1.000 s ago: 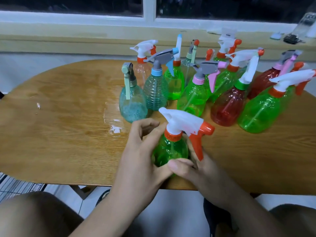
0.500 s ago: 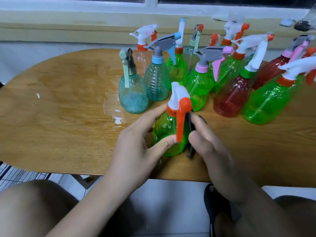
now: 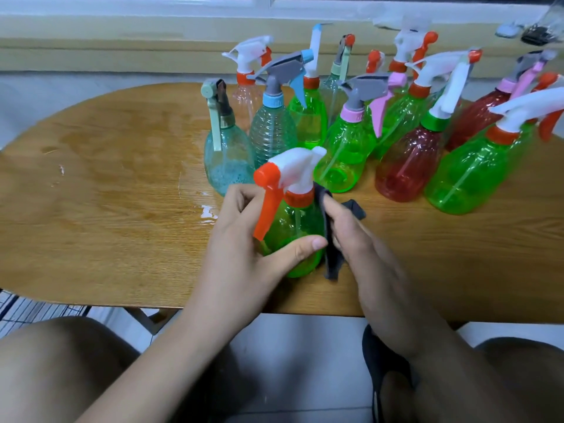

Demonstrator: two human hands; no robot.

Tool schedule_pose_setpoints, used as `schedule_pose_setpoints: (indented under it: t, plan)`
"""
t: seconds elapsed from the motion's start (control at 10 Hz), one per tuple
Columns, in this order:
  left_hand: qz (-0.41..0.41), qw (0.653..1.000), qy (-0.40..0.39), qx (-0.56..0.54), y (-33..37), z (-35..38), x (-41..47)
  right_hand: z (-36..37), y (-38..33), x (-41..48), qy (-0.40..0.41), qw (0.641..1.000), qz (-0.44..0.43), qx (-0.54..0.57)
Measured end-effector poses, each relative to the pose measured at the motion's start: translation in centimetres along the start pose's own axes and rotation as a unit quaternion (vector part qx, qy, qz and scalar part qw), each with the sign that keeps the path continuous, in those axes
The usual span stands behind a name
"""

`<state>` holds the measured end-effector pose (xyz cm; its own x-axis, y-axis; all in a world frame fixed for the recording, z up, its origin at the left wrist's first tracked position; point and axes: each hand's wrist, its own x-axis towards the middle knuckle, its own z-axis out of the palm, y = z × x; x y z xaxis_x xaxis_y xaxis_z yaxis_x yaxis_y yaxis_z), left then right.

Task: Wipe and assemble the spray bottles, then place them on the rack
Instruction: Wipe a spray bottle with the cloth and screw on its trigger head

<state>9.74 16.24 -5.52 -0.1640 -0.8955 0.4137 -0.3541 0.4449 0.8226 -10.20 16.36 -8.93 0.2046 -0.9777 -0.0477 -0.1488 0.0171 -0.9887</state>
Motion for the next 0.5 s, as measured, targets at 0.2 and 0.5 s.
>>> schedule_pose_setpoints:
  t: [0.2, 0.5]
  plan:
    - [-0.011, 0.999, 0.008, 0.030, -0.1, -0.9, 0.1, 1.1, -0.7, 0.2, 0.027, 0.998, 0.011, 0.057]
    - [-0.019, 0.997, 0.006, 0.070, 0.2, -0.6, -0.2, 2.0, -3.9, -2.2, 0.061, 0.997, -0.030, -0.024]
